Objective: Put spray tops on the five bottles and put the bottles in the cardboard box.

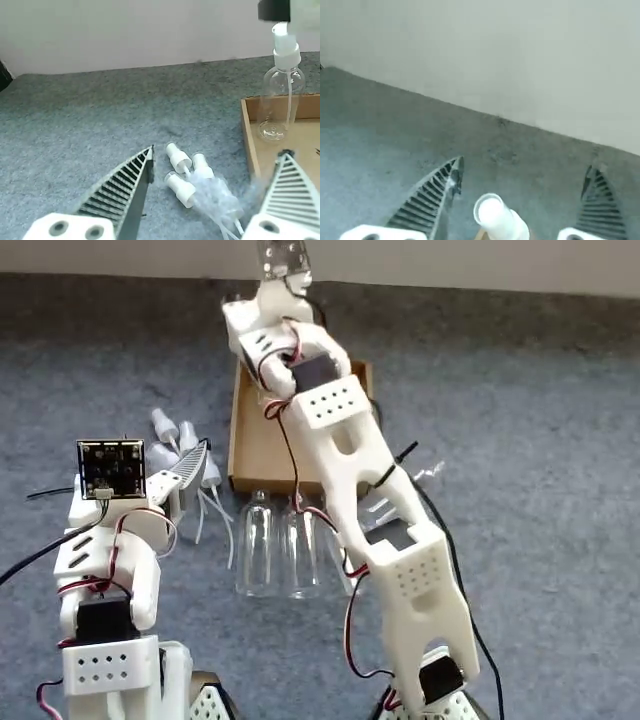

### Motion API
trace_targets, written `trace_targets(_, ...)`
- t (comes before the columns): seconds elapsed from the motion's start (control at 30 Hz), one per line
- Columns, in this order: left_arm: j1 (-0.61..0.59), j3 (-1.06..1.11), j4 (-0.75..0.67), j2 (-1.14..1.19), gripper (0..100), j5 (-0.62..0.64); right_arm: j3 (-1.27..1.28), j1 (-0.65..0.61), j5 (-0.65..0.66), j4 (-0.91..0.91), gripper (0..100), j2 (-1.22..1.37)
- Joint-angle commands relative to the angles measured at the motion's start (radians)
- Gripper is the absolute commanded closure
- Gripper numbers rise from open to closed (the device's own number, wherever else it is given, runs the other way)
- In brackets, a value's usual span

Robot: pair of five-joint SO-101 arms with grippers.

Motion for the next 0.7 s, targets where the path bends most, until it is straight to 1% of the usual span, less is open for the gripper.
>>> trace_targets(0.0, 0.015, -0.004, -0.017, -0.004, 66, 0.008, -0.272, -0.01, -0.003, 0.185, 68.7, -0.036)
trace_targets(0.2, 0.015, -0.004, -0.017, -0.004, 66, 0.008, -0.538, -0.019, -0.002, 0.588, 70.1, -0.036)
trace_targets(0.37, 0.015, -0.004, -0.017, -0.004, 66, 0.008, -0.687, 0.035, 0.0, 0.786, 85.8, -0.036)
trace_targets(0.43, 0.015, -0.004, -0.017, -0.004, 66, 0.008, -0.74, 0.076, 0.0, 0.868, 90.6, -0.038)
trace_targets(0.5, 0.015, -0.004, -0.017, -0.004, 66, 0.008, -0.794, 0.117, -0.002, 0.974, 91.6, -0.039)
trace_targets(0.57, 0.015, -0.002, -0.017, -0.004, 66, 0.009, -0.82, 0.174, -0.002, 1.029, 91.6, -0.061)
trace_targets(0.67, 0.015, -0.002, -0.017, -0.004, 66, 0.009, -0.688, 0.298, -0.009, 1.043, 91.6, -0.097)
